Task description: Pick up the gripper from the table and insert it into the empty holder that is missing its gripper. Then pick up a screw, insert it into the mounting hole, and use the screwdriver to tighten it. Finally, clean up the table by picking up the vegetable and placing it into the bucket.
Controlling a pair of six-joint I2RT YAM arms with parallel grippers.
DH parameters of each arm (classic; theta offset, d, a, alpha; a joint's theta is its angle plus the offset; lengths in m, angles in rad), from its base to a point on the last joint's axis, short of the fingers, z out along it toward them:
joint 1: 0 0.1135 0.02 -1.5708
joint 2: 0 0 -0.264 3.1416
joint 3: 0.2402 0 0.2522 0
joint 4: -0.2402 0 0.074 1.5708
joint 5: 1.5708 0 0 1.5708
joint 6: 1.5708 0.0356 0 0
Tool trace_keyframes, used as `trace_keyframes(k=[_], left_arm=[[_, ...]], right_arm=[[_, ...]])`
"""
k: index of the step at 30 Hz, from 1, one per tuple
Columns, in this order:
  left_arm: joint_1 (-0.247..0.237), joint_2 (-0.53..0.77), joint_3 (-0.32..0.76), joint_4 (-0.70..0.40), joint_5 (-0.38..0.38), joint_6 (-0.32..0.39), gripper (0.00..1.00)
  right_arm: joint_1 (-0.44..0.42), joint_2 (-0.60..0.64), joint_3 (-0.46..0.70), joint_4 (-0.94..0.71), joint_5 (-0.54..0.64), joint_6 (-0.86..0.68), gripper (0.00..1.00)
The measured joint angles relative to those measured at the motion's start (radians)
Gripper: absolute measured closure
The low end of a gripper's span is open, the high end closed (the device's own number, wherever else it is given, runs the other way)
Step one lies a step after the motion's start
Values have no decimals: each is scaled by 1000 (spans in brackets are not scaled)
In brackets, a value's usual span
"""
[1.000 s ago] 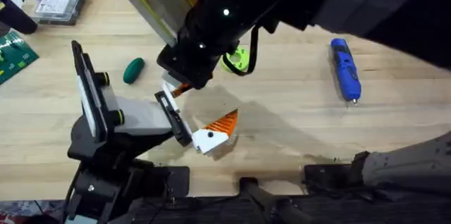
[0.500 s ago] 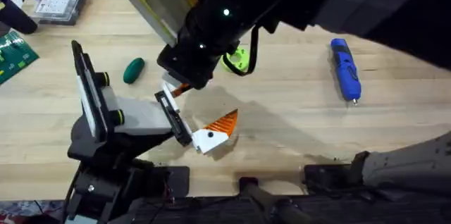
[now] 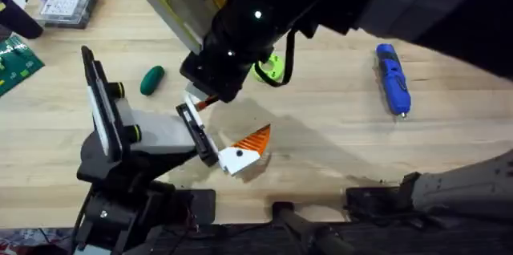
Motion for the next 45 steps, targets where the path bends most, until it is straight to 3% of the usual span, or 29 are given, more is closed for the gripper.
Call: trace_keyframes(k=[20, 22, 25, 28, 30, 33, 45], left_arm=[[0, 1, 0, 0, -4, -8, 10], [0, 1, 0, 0, -4, -8, 10], [0, 1, 0, 0, -5, -10, 10], [0, 1, 0, 0, -6, -12, 10], [1, 1, 0, 0, -7, -13, 10], [1, 1, 0, 0, -7, -15, 10], [1, 1, 0, 0, -7, -15, 10]], right_arm=[[0, 46, 0, 5, 0, 1, 973], [0, 46, 0, 5, -1, 3, 852], [0, 46, 0, 5, -1, 3, 564], [-9, 46, 0, 5, 23, 3, 194], [-21, 46, 0, 5, 29, 3, 78], [-23, 46, 0, 5, 38, 4, 11], [-22, 46, 0, 5, 40, 3, 6]])
